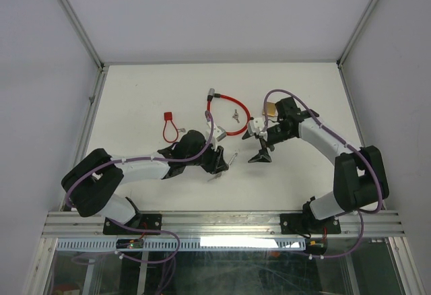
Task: Lock with the key
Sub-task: Pick up the lock from the center of the board.
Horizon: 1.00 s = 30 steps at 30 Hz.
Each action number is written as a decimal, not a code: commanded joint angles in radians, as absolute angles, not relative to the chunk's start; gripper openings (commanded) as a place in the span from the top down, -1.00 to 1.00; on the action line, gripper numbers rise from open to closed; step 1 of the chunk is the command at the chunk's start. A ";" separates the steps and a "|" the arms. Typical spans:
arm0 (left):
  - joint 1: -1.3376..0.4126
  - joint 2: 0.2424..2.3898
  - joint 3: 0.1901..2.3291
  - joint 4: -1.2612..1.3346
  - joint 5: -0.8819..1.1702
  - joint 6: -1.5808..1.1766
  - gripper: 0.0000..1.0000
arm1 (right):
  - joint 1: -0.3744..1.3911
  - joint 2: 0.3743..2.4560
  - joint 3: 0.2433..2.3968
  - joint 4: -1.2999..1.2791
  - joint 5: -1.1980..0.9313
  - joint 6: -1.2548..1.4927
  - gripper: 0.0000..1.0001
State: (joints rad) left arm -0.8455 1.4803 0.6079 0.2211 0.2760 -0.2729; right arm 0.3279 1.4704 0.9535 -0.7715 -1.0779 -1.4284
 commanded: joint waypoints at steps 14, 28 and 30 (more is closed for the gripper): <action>-0.854 1.460 0.599 0.328 0.358 -0.212 0.82 | 0.427 1.628 1.068 -0.754 -1.047 -1.538 -0.38; -0.854 1.448 0.589 0.343 0.366 -0.205 0.83 | 0.471 1.700 1.113 -0.887 -1.047 -1.672 0.18; -0.855 1.446 0.588 0.344 0.367 -0.204 0.82 | 0.476 1.704 1.112 -0.881 -1.046 -1.664 0.23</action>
